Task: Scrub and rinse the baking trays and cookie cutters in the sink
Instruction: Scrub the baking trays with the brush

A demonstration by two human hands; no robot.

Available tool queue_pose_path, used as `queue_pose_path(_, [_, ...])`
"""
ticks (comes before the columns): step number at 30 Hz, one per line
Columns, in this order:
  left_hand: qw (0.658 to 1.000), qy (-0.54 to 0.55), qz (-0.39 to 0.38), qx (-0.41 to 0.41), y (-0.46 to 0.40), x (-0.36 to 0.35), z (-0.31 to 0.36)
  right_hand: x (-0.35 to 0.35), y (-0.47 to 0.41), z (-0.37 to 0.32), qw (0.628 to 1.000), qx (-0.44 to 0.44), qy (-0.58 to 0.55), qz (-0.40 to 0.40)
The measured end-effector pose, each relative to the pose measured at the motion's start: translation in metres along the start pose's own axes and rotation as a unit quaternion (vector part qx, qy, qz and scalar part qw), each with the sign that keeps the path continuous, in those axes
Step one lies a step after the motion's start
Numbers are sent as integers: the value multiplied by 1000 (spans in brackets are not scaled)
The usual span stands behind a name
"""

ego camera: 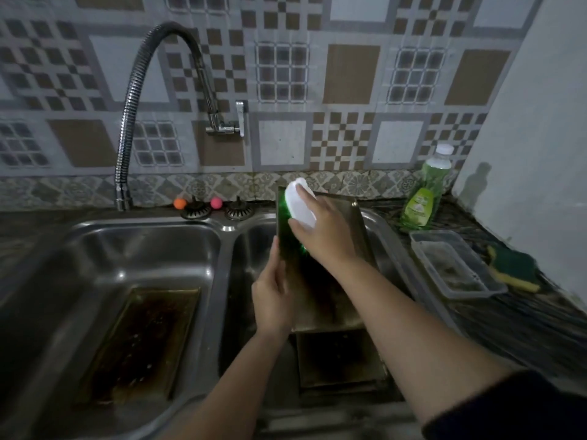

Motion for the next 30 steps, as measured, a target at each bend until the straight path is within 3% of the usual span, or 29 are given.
queue_pose_path(5, [997,-19,78,13,-30,46,-10,-22,69,-31,993,75,-34,-81])
queue_pose_path(8, [997,-23,69,14,-34,61,-14,-29,115,-26,989,111,-21,-96])
queue_pose_path(13, [997,-67,34,4,-15,48,-12,-13,48,-4,1000,-4,-5,-14])
queue_pose_path(19, [987,-141,63,-44,1,39,6,29,5,8,982,-118,-105,100])
queue_pose_path(24, [963,-239,46,-118,12,24,18,39,7,-4,972,-167,-107,122])
queue_pose_path(30, [938,-306,-28,-161,29,-4,21,54,7,-8,962,-212,-112,132])
Point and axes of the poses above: each hand's wrist, its own y-axis away from the middle knuckle, its own x-axis out of the back of the hand, z = x × y, the point moved 6 cm from there along -y, towards the middle knuckle, and after that the axes turned 3 degrees about y, right-handed, at the moved point
